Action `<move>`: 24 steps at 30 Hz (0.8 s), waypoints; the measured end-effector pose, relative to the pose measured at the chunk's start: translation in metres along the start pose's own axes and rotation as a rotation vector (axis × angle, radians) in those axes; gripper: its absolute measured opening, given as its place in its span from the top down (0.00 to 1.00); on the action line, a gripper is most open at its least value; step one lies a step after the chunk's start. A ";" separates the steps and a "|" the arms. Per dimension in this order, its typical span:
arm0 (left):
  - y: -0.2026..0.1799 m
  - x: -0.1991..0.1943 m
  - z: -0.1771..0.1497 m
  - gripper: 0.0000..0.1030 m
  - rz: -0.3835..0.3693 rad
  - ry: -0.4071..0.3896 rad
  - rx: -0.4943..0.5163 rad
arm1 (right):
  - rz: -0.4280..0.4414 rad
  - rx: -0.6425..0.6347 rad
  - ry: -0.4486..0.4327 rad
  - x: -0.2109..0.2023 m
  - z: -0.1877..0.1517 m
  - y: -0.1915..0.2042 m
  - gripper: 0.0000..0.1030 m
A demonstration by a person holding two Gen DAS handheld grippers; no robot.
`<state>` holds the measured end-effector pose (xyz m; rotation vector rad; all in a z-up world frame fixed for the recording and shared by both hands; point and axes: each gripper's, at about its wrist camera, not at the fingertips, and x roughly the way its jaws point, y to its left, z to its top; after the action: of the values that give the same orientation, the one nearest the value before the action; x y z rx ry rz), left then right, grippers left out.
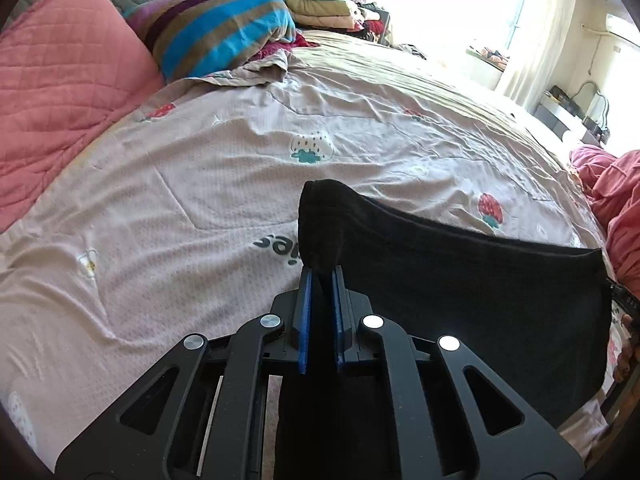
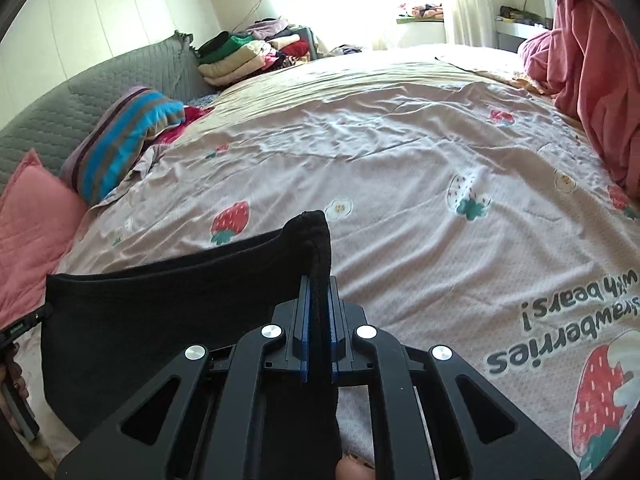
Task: Fold small clothes
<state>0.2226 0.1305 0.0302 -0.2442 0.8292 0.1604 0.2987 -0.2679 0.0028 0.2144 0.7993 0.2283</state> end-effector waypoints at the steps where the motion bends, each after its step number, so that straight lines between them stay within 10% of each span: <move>1: 0.000 0.004 0.000 0.97 0.007 0.005 0.000 | 0.001 0.006 0.003 0.003 0.001 0.000 0.94; 19: 0.002 0.034 -0.021 0.95 0.067 0.053 0.015 | -0.196 -0.070 0.078 0.030 -0.034 0.003 0.91; 24: 0.006 0.028 -0.024 0.92 0.082 0.059 0.020 | -0.213 -0.080 0.089 0.018 -0.041 0.002 0.73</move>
<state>0.2227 0.1309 -0.0074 -0.1975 0.8996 0.2223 0.2810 -0.2571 -0.0366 0.0430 0.8924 0.0690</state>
